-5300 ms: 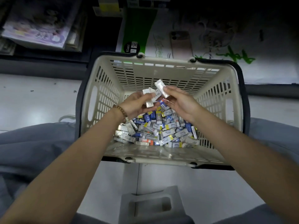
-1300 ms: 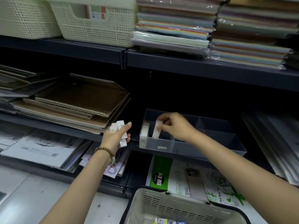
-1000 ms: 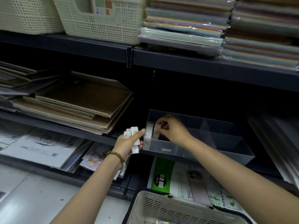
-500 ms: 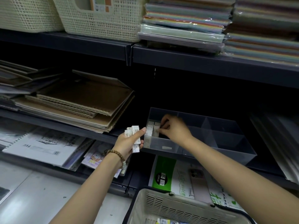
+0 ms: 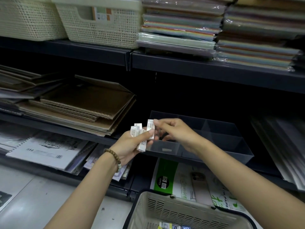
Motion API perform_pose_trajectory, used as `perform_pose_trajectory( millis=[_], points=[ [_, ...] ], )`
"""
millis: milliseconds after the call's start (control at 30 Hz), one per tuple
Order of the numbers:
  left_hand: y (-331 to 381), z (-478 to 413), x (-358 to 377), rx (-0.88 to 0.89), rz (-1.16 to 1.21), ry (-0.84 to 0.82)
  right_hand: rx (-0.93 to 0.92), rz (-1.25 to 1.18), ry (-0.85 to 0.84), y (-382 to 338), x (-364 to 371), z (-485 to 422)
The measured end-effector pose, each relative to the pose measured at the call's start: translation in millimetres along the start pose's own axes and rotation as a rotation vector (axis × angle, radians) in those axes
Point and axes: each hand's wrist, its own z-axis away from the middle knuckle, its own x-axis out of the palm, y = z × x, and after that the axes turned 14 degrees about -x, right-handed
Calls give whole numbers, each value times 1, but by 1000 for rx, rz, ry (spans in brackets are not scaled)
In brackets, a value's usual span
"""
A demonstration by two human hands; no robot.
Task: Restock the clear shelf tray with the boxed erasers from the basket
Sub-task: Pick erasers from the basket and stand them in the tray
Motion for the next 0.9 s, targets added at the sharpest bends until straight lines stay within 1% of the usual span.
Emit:
perform_pose_trajectory(
  millis=[67,133,200,300,333,400,533,633,800,900],
  points=[
    [-3,1,5,-16,-61,-4,18,-21,-20,0,-4,6],
    [-4,0,7,-45,-53,15,26,-77,32,2,-7,10],
    [-4,-2,7,-89,65,65,30,-152,127,5,-11,14],
    [-3,-6,4,-117,382,98,64,-298,242,5,-15,21],
    [-2,-6,3,-97,449,82,89,-349,252,5,-14,24],
    [-2,-7,4,-30,493,49,165,-459,236,7,-8,32],
    [-8,-10,14,66,477,-11,317,-729,176,10,10,44],
    [-13,-10,19,118,442,-43,333,-864,165,7,14,47],
    [-19,-7,29,248,249,15,313,-767,166,7,14,52],
    [-21,-7,34,271,107,20,304,-678,207,8,12,52]
  ],
)
